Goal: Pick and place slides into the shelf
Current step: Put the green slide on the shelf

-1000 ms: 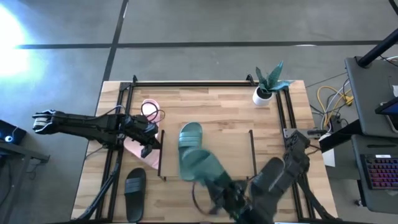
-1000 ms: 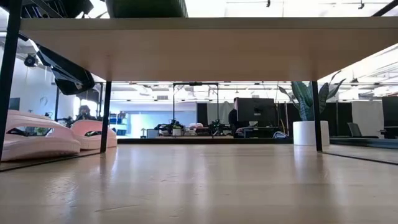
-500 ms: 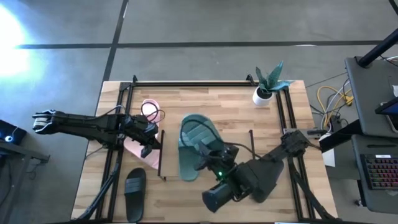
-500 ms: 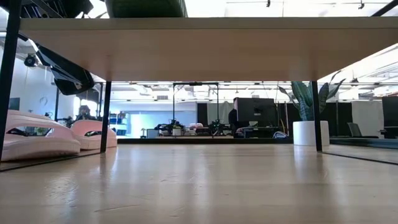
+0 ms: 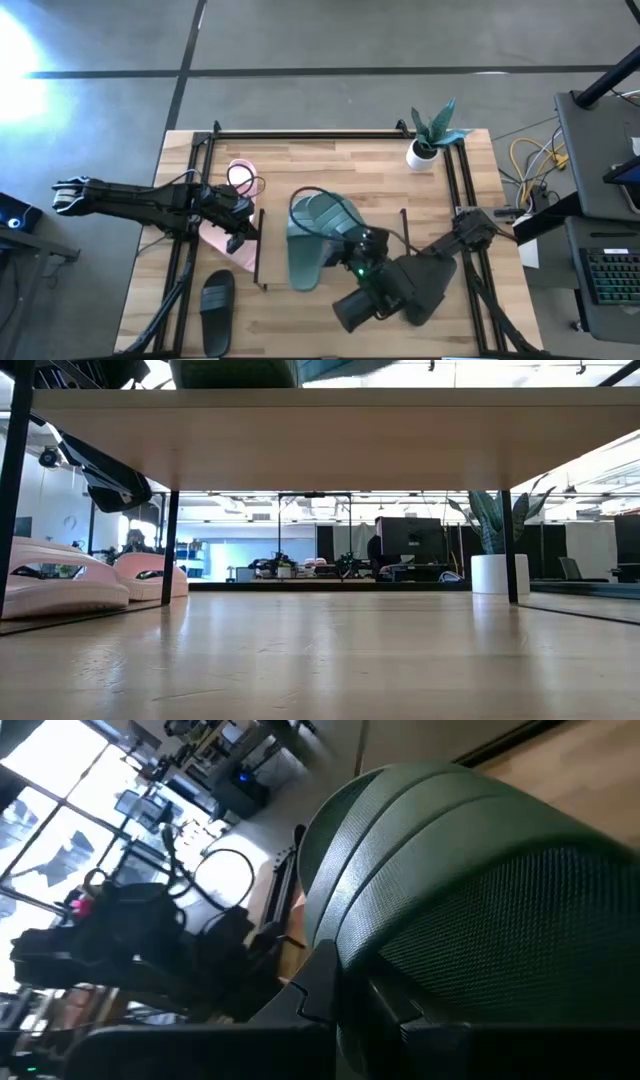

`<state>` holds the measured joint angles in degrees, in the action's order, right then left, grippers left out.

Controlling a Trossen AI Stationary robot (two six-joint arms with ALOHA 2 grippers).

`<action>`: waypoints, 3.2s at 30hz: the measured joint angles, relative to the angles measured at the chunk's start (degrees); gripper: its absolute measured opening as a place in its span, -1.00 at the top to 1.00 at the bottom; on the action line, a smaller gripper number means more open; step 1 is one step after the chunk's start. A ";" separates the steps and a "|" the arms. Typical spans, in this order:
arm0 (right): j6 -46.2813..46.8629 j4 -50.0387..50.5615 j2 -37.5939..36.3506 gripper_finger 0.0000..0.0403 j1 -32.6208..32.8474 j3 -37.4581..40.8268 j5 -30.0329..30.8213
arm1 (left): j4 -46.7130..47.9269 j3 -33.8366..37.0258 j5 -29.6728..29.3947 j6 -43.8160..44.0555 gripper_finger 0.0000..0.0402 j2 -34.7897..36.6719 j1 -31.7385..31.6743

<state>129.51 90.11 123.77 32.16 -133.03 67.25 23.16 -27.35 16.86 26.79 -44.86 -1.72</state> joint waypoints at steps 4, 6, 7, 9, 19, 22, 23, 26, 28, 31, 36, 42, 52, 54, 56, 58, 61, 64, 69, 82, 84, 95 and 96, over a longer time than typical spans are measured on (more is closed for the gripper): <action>-0.18 -0.18 -0.88 0.94 -1.26 2.06 -1.95 | -0.02 0.00 0.00 -0.02 1.00 0.00 -0.04; -1.21 -0.11 -1.93 0.94 -2.19 3.48 -4.40 | 0.00 0.00 0.02 -0.02 1.00 0.00 -0.04; -1.25 0.03 -2.24 0.94 -2.48 4.23 -5.25 | 0.01 0.00 0.03 -0.02 1.00 0.00 -0.04; -0.13 -0.01 -2.69 0.94 -2.77 6.13 -6.04 | 0.03 0.00 0.21 -0.02 1.00 0.00 -0.04; 0.46 -0.17 -3.61 0.94 -3.43 12.38 -17.31 | 0.09 0.00 0.46 -0.17 1.00 0.00 -0.02; 0.50 -0.29 -3.61 0.94 -3.45 12.43 -17.67 | 0.07 0.00 0.48 -0.18 1.00 0.00 -0.02; -0.05 -0.14 -3.61 0.94 -3.48 12.20 -17.93 | 0.07 0.00 0.48 -0.20 1.00 0.00 -0.02; -2.73 -0.17 -3.56 0.94 -3.48 10.82 -19.18 | 0.07 0.00 0.50 -0.20 1.00 0.00 -0.02; -5.49 -0.12 -3.71 0.94 -3.45 10.01 -20.74 | 0.07 0.00 0.50 -0.20 1.00 0.00 0.02; -9.18 -0.09 -4.12 0.93 -3.41 9.03 -23.03 | 0.04 0.00 0.52 -0.20 1.00 0.00 0.02; -13.36 -0.18 -4.90 0.78 -3.28 8.55 -24.71 | -0.02 0.00 0.55 -0.20 1.00 0.00 0.00; -17.84 -0.09 -5.39 0.40 -3.30 8.61 -25.01 | 0.00 0.00 0.55 -0.20 1.00 0.00 0.00; -38.17 -0.11 -8.89 0.19 -3.00 8.65 -31.86 | -0.02 0.00 0.55 -0.17 1.00 0.00 0.00; -44.02 -0.11 -9.94 0.22 -2.82 8.65 -31.82 | -0.04 0.00 0.57 -0.17 1.00 0.00 -0.03; -50.52 -0.09 -10.77 0.26 -2.65 8.65 -31.62 | -0.05 0.00 0.55 -0.17 1.00 0.00 -0.04; -57.36 -0.09 -11.21 0.30 -2.65 8.65 -31.60 | -0.07 0.00 0.57 -0.17 1.00 0.00 -0.04; -58.86 -0.10 -11.83 0.38 -2.98 8.76 -31.61 | -0.07 0.00 0.57 -0.15 1.00 0.00 -0.04; -62.38 -0.13 -12.94 0.50 -3.69 9.68 -31.27 | -0.08 0.00 0.55 -0.13 1.00 0.00 -0.04; -69.22 -0.09 -13.99 0.85 -5.30 13.20 -32.18 | -0.09 0.00 0.55 -0.13 1.00 0.00 -0.02; -57.86 -0.34 -17.33 0.95 -8.79 28.99 -51.66 | -0.16 0.00 0.55 0.03 1.00 0.00 0.02; -57.28 -1.20 -17.25 0.95 -8.79 30.26 -54.11 | -0.17 0.00 0.55 0.02 1.00 0.00 0.02; -60.25 -14.66 -17.12 0.95 -7.19 25.19 -54.43 | 0.09 0.02 0.59 -0.15 1.00 -0.02 0.00; -60.39 -15.11 -17.13 0.95 -7.23 24.57 -54.33 | 0.06 0.02 0.59 -0.15 1.00 -0.02 0.00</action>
<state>69.12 75.00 106.64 24.94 -108.46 12.93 23.22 -27.33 17.45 26.63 -44.88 -1.72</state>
